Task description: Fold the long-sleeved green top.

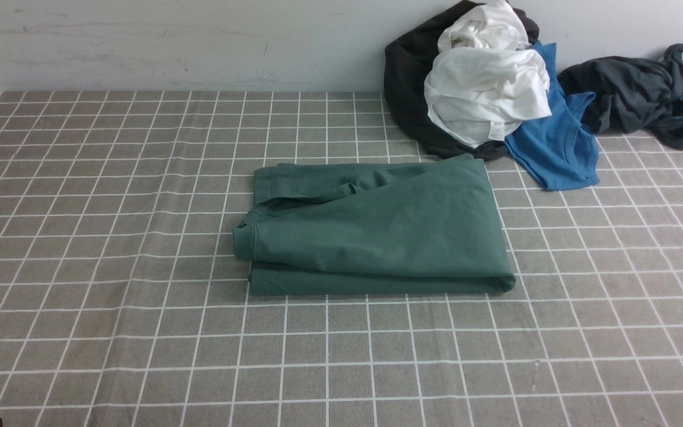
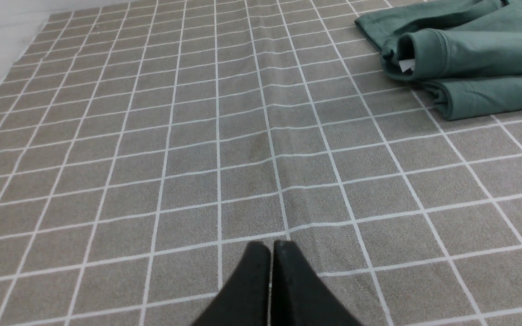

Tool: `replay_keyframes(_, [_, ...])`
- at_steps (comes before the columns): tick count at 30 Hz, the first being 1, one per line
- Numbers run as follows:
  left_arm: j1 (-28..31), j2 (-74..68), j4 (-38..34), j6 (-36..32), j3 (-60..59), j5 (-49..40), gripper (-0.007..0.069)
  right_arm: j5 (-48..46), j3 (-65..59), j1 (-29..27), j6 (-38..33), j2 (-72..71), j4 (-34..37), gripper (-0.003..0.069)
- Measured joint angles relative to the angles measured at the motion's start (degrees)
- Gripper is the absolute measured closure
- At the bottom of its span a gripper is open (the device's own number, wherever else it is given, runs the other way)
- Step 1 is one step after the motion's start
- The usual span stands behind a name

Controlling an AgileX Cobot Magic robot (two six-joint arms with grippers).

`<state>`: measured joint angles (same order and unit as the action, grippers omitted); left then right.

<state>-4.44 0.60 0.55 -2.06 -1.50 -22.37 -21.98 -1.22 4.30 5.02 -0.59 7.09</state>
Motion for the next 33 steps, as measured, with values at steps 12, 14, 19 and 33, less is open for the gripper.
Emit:
replay_keyframes(12, [0.1,0.0,-2.9,-2.1,0.0,0.4,0.0631,0.0,0.0,0.0,0.0,0.0,0.0,0.0673])
replay_keyframes(14, [0.1,0.0,-2.9,-2.1,0.0,0.4,0.0631,0.0,0.0,0.0,0.0,0.0,0.0,0.0673])
replay_keyframes(19, [0.1,0.0,-3.0,-2.2,0.0,0.4,0.0631,0.0,0.0,0.0,0.0,0.0,0.0,0.0673])
replay_keyframes(33, [0.1,0.0,-3.0,-2.2,0.0,0.4,0.0631,0.0,0.0,0.0,0.0,0.0,0.0,0.0673])
